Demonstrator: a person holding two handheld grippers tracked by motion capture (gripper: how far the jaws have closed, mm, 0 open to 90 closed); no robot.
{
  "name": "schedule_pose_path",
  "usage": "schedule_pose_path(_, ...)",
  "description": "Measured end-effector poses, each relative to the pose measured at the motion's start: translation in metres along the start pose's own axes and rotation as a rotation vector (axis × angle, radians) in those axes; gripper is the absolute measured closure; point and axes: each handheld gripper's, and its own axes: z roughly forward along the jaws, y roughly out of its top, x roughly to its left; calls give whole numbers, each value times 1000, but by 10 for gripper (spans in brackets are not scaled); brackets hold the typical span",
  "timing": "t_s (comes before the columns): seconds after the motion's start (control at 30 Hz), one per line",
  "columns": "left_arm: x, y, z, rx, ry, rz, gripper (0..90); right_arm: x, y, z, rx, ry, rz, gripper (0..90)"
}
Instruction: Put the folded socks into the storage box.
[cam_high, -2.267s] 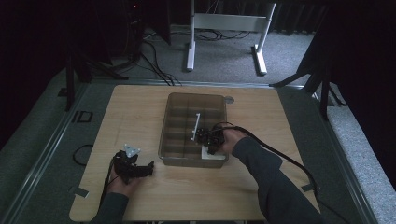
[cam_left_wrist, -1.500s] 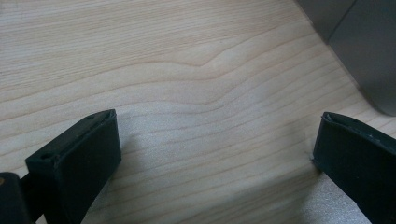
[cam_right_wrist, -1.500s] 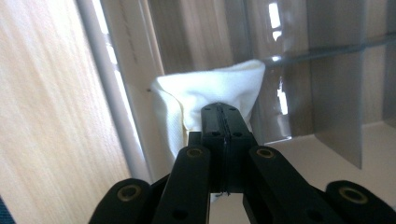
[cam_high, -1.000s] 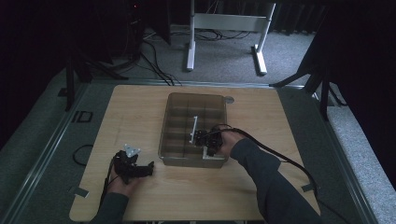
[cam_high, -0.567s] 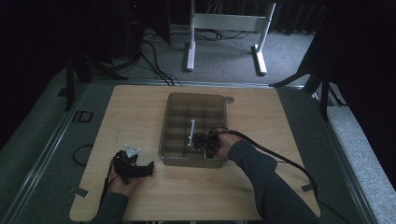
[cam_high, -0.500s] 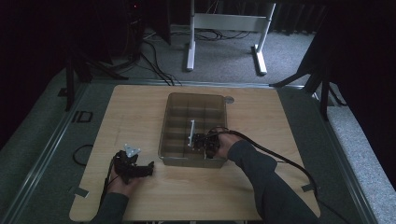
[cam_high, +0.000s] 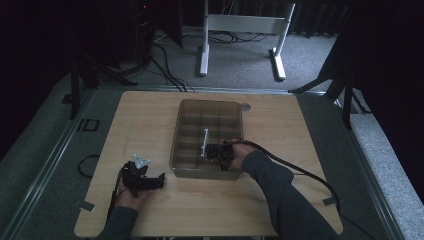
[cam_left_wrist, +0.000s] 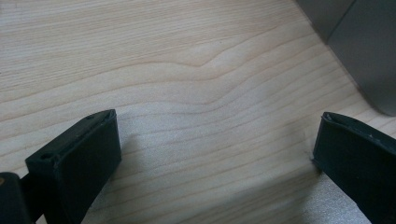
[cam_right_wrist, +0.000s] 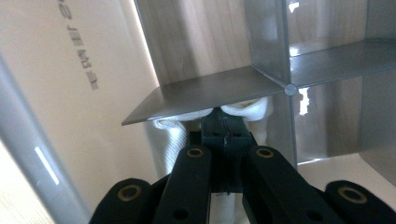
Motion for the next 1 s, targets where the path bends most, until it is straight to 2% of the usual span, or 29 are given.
schedule_pose_path(0.63, 0, 0, 0, 0, 0, 0, 10, 1, -2, 1, -15, -5, 16, 894)
schedule_pose_path(1.0, 0, 0, 0, 0, 0, 0, 10, 0, -13, -10, -74, -10, 25, 741)
